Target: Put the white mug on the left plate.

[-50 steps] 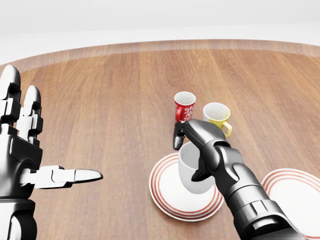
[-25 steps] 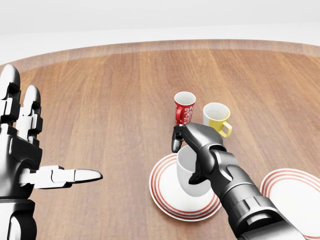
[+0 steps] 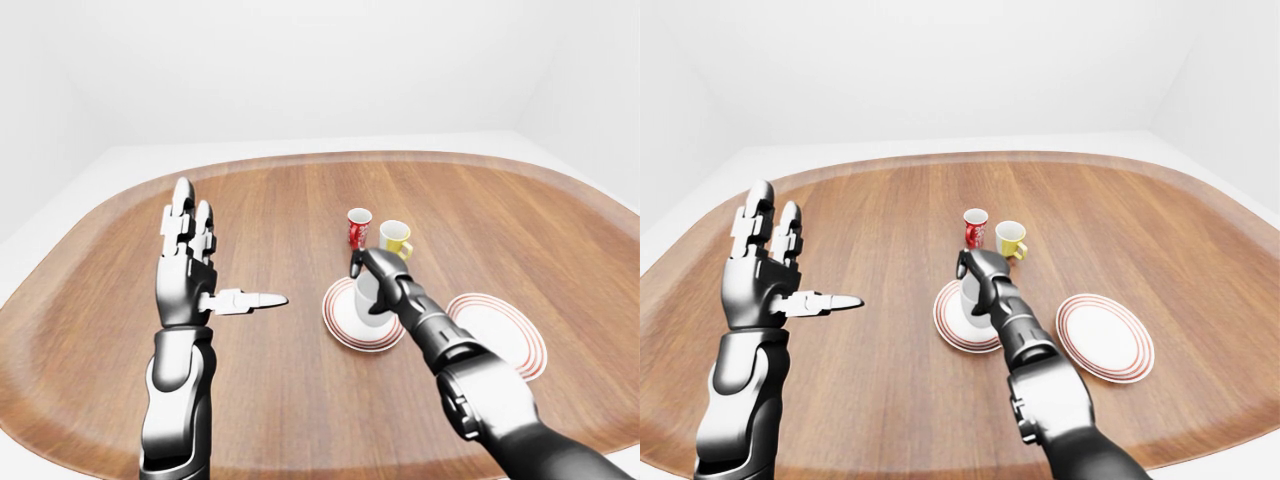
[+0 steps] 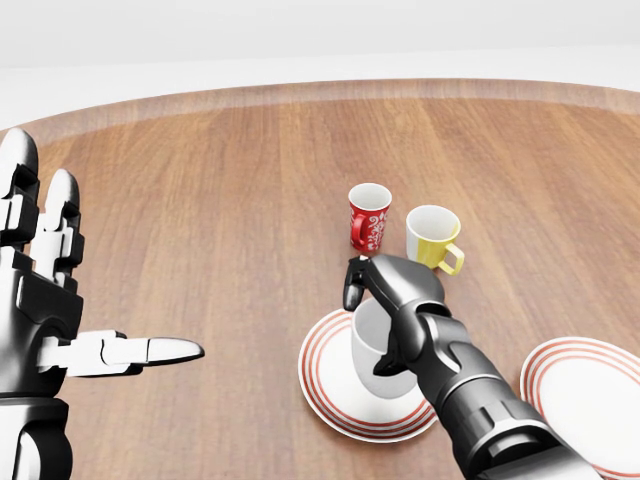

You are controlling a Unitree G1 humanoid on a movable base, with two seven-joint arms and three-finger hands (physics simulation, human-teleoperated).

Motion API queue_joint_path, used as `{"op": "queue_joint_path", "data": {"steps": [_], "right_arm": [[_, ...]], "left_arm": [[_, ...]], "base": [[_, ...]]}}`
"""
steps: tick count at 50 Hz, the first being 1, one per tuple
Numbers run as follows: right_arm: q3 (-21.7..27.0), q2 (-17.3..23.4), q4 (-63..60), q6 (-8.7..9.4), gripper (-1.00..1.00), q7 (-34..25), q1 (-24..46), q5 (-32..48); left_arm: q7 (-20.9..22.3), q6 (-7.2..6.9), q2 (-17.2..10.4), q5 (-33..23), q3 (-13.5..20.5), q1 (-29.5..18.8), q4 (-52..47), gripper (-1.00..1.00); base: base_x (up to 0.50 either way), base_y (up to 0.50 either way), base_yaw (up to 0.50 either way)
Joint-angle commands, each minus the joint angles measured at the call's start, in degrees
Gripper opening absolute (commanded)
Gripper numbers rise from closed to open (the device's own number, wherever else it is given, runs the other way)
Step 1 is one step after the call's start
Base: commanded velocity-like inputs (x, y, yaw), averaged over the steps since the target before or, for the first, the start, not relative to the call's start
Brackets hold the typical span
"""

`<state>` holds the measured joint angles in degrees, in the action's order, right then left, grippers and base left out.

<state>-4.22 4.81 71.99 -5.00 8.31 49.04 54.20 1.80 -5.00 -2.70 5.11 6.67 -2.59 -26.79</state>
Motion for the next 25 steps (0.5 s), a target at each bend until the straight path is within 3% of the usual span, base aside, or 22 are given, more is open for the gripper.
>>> {"op": "queue_joint_path", "data": {"steps": [1,25], "right_arm": [[-0.7,-0.6,1.5,0.00,-1.00,1.6,-0.9,-3.2],[-0.9,-1.2,1.9,0.00,-1.00,2.3,-1.9,-2.1]], "left_arm": [[0.0,0.00,0.0,0.0,0.0,0.0,0.0,1.00],[0.2,0.00,0.0,0.1,0.1,0.3,-0.1,1.00]], "base": [[0.00,0.00,0.00],[0.00,0.00,0.00]]}}
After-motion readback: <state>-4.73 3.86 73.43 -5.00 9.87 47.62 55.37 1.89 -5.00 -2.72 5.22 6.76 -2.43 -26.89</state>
